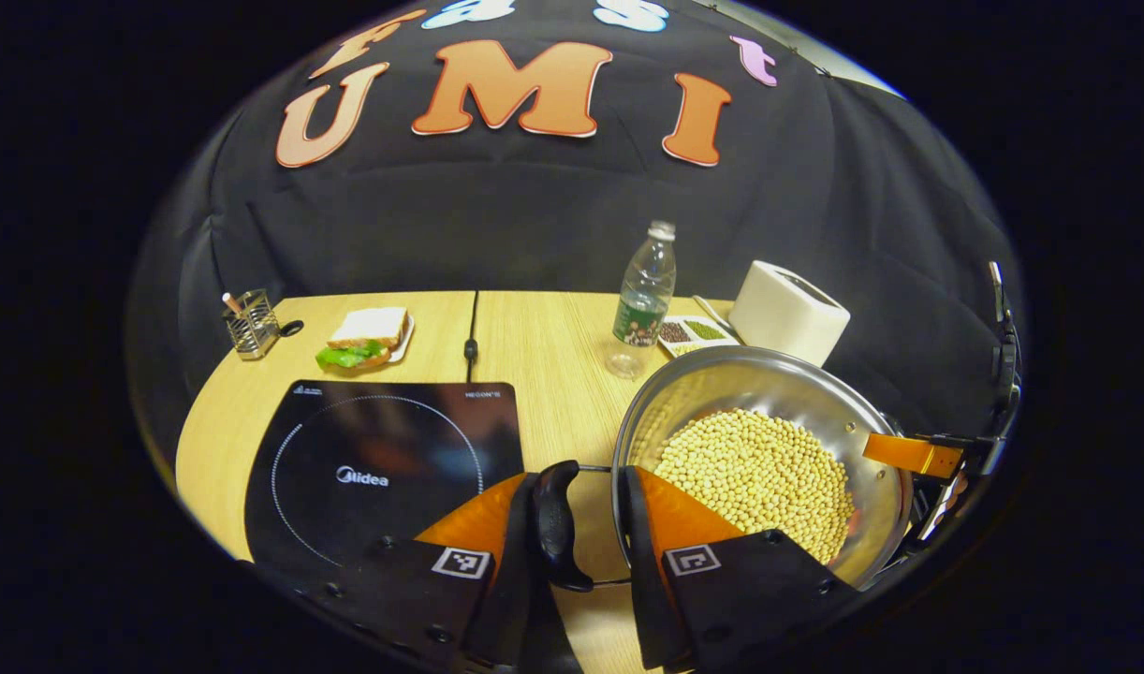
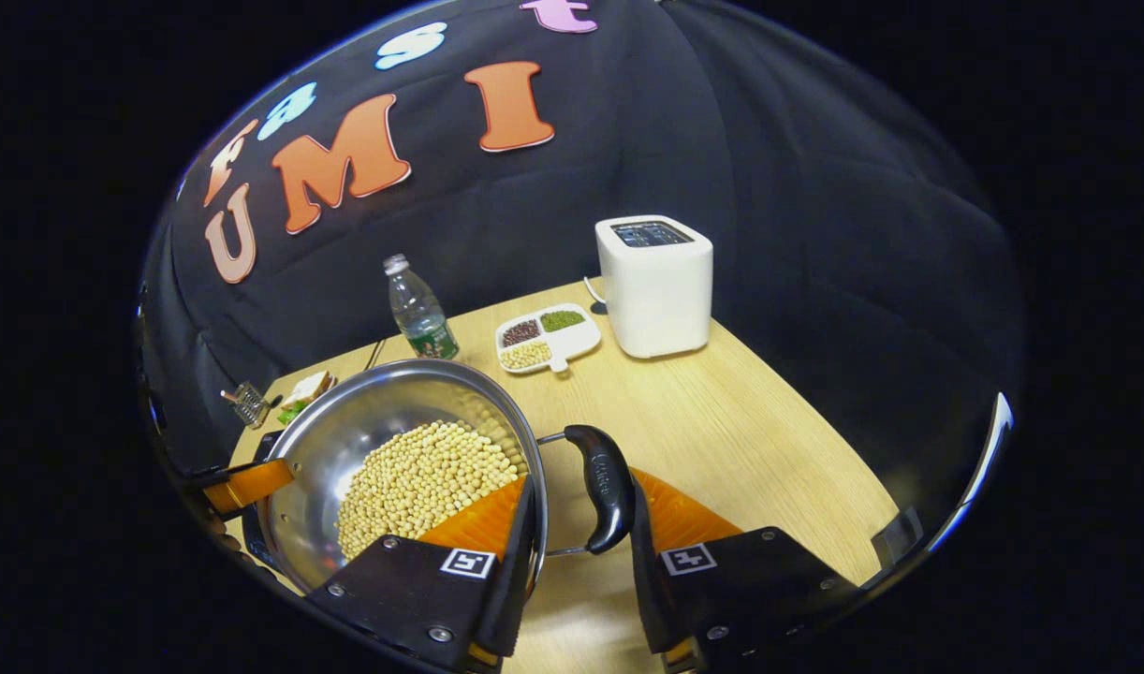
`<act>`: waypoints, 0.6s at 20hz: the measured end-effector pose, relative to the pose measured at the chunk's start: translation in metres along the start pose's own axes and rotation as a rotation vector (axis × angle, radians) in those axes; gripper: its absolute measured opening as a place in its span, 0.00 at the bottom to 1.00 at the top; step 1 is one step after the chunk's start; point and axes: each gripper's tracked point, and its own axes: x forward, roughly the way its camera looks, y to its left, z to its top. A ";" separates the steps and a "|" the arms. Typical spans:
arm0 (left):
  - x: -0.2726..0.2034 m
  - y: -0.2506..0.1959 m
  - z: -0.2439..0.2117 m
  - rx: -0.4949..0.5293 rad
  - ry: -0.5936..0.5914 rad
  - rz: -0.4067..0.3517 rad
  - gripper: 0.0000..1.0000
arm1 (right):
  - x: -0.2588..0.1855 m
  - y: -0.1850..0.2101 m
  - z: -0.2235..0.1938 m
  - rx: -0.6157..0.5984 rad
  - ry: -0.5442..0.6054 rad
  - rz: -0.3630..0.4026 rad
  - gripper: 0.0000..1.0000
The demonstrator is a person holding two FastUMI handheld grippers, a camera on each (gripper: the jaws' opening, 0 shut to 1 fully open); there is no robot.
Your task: First push the handle of the pot to place it horizontally, then grasp the pot with both hands and set it on the induction cooktop.
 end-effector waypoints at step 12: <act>-0.055 0.111 0.057 -0.065 -0.068 0.089 0.58 | -0.014 0.126 0.042 -0.067 -0.036 0.103 0.46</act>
